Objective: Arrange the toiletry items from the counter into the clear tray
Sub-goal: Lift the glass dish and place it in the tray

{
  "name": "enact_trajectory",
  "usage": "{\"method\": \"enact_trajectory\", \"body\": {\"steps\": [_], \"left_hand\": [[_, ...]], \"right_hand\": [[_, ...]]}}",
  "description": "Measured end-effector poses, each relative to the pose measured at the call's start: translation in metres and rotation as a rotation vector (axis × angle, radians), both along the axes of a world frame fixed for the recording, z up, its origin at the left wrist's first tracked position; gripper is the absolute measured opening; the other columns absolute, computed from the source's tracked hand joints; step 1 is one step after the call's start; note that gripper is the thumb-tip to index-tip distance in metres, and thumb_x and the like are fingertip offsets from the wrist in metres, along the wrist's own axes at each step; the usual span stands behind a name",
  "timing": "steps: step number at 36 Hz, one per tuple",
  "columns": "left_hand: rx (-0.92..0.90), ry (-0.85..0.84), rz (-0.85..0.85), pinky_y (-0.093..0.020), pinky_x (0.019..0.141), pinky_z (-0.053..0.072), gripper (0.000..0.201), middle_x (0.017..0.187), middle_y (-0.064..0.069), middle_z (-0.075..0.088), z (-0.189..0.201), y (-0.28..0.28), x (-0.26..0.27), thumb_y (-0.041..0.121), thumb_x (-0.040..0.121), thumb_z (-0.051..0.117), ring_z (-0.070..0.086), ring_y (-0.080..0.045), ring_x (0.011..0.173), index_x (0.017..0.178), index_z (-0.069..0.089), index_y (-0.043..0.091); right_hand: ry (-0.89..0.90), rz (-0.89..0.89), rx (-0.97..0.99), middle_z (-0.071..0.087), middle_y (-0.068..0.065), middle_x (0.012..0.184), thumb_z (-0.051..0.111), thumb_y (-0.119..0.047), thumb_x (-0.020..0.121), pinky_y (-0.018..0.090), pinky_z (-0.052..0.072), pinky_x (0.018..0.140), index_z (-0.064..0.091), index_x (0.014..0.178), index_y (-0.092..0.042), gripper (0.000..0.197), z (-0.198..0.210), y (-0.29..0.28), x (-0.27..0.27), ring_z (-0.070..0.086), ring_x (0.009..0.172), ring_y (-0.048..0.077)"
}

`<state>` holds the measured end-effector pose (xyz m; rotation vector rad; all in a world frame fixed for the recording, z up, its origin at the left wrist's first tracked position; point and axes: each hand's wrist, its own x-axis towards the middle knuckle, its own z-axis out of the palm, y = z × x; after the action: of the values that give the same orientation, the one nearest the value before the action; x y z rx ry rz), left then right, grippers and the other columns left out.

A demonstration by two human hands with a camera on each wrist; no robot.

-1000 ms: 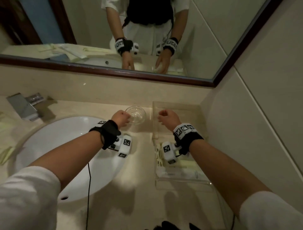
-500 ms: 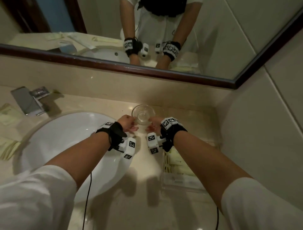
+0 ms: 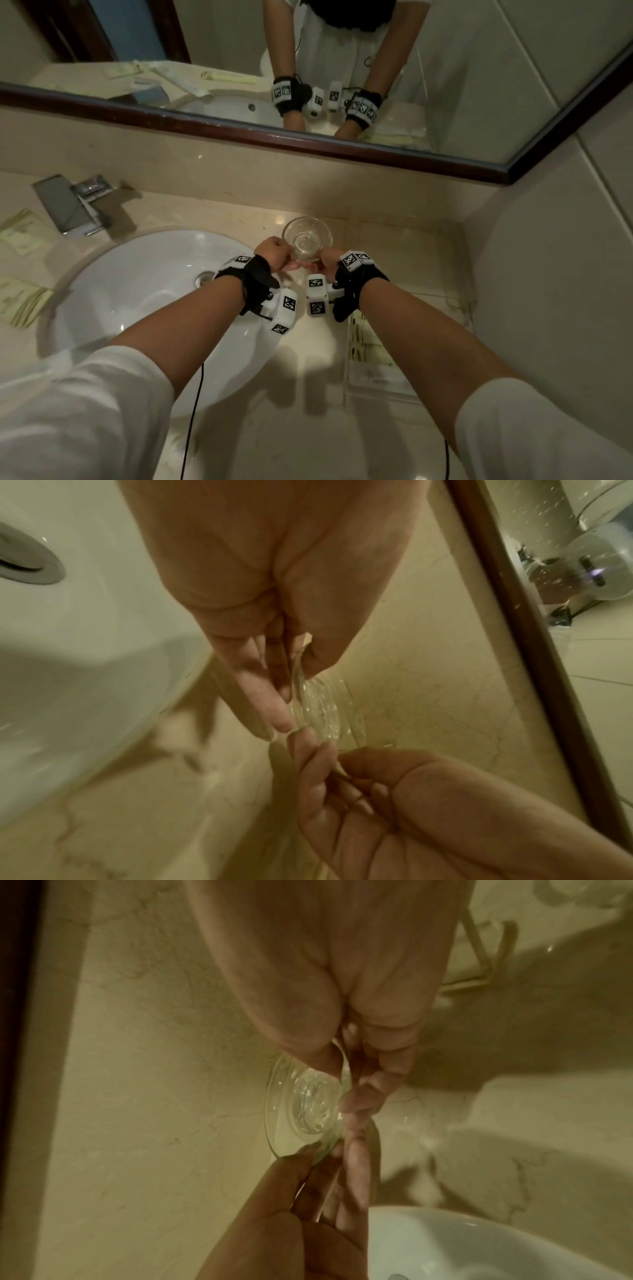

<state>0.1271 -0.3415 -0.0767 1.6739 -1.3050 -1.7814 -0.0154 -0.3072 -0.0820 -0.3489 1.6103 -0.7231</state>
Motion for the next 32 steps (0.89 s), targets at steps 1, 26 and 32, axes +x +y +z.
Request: {"method": "enact_trajectory", "body": {"steps": [1, 26, 32], "left_hand": [[0.001, 0.015, 0.009, -0.039, 0.070, 0.059, 0.008, 0.086, -0.023, 0.066, 0.002, 0.001, 0.000, 0.008, 0.087, 0.051, 0.069, -0.029, 0.068, 0.092, 0.054, 0.003], [-0.149, 0.160, -0.175, -0.024, 0.061, 0.046, 0.009, 0.074, -0.006, 0.060, 0.068, 0.066, -0.124, 0.015, 0.095, 0.046, 0.061, -0.017, 0.066, 0.090, 0.049, 0.009], [-0.152, 0.145, -0.211, -0.020, 0.057, 0.044, 0.018, 0.074, -0.005, 0.059, 0.064, 0.074, -0.154, 0.013, 0.096, 0.047, 0.058, -0.014, 0.065, 0.077, 0.047, 0.015]], "right_hand": [[-0.017, -0.013, 0.001, 0.069, 0.006, 0.071, 0.045, -0.005, 0.092, 0.020, 0.053, 0.048, 0.047, 0.131, 0.001, 0.040, 0.007, 0.002, 0.002, 0.066, 0.047, 0.010], [0.257, -0.247, -0.346, 0.065, 0.009, 0.075, 0.042, -0.017, 0.098, 0.022, 0.047, 0.053, 0.055, 0.088, -0.012, 0.017, 0.068, 0.099, -0.107, 0.059, 0.059, 0.015], [0.297, -0.252, -0.347, 0.062, 0.009, 0.070, 0.040, -0.013, 0.097, 0.019, 0.047, 0.047, 0.053, 0.101, -0.006, 0.016, 0.059, 0.107, -0.137, 0.060, 0.045, 0.008]]}}
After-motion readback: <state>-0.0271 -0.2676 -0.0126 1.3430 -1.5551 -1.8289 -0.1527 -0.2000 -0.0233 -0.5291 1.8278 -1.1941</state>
